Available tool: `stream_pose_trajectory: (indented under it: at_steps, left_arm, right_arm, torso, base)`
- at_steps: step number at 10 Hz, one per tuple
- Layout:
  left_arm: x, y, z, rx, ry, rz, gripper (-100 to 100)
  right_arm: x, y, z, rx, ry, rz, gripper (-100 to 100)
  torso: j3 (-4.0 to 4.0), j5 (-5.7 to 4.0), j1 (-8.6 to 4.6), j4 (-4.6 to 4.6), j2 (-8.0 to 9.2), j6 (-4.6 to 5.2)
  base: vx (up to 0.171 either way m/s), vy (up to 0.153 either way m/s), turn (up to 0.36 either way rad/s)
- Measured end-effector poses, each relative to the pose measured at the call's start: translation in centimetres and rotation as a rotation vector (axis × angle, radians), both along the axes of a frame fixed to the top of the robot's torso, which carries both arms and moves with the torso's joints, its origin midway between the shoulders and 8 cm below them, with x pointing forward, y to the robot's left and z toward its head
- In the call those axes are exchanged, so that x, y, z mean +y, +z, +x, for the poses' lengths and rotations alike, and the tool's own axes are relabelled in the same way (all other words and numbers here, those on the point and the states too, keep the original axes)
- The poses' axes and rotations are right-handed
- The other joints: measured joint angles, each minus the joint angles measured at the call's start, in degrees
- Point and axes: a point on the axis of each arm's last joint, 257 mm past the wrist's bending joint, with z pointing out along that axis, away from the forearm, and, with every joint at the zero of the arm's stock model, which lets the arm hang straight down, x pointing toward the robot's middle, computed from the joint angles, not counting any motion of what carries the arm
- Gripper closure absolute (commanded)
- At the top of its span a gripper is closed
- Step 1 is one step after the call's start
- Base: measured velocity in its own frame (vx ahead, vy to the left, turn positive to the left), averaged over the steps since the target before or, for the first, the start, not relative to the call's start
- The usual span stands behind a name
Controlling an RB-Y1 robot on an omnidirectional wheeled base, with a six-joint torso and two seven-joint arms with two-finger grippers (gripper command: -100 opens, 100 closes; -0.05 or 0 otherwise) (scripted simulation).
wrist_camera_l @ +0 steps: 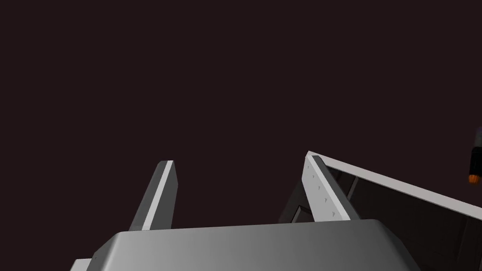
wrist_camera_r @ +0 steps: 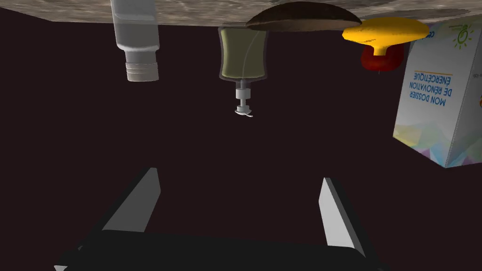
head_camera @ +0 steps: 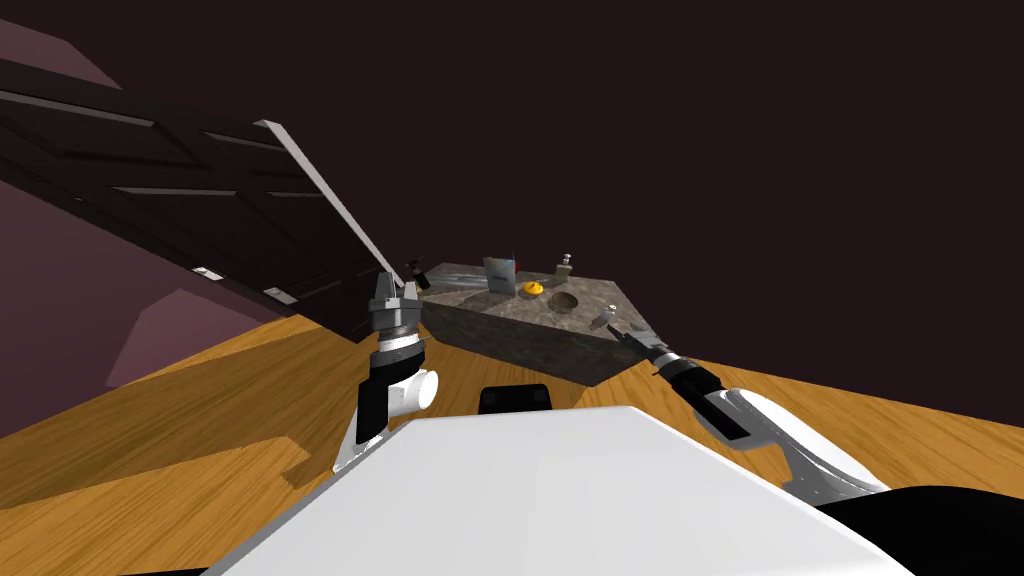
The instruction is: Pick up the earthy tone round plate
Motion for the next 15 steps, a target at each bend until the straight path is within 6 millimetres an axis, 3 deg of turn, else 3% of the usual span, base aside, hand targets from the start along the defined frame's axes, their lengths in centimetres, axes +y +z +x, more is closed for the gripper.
stream_pose_trajectory:
  at_steps: [3,5,15]
  left_arm:
    - [0.0,0.0,0.0,0.000,0.000,0.000,0]
    - [0.0,0.0,0.0,0.000,0.000,0.000,0]
    - [0.0,0.0,0.0,0.000,0.000,0.000,0]
  right_arm:
    - [-2.7,-1.2,-0.8,0.068,0.006,-0.136,-100]
    - [-5.5,-2.7,-2.0,0.142,0.007,-0.259,-100]
    - [-15.7,-5.1,-7.3,0.444,0.087,-0.743,-100]
  torso:
    - [-0.02,-0.01,-0.04,-0.01,-0.04,0.04]
    - [-0.06,0.00,0.04,-0.02,-0.10,-0.01]
    - [-0.07,0.00,-0.02,-0.03,-0.13,0.02]
  base:
    - [-0.001,0.057,0.189]
    - [0.012,0.067,0.220]
    - [0.022,0.058,0.207]
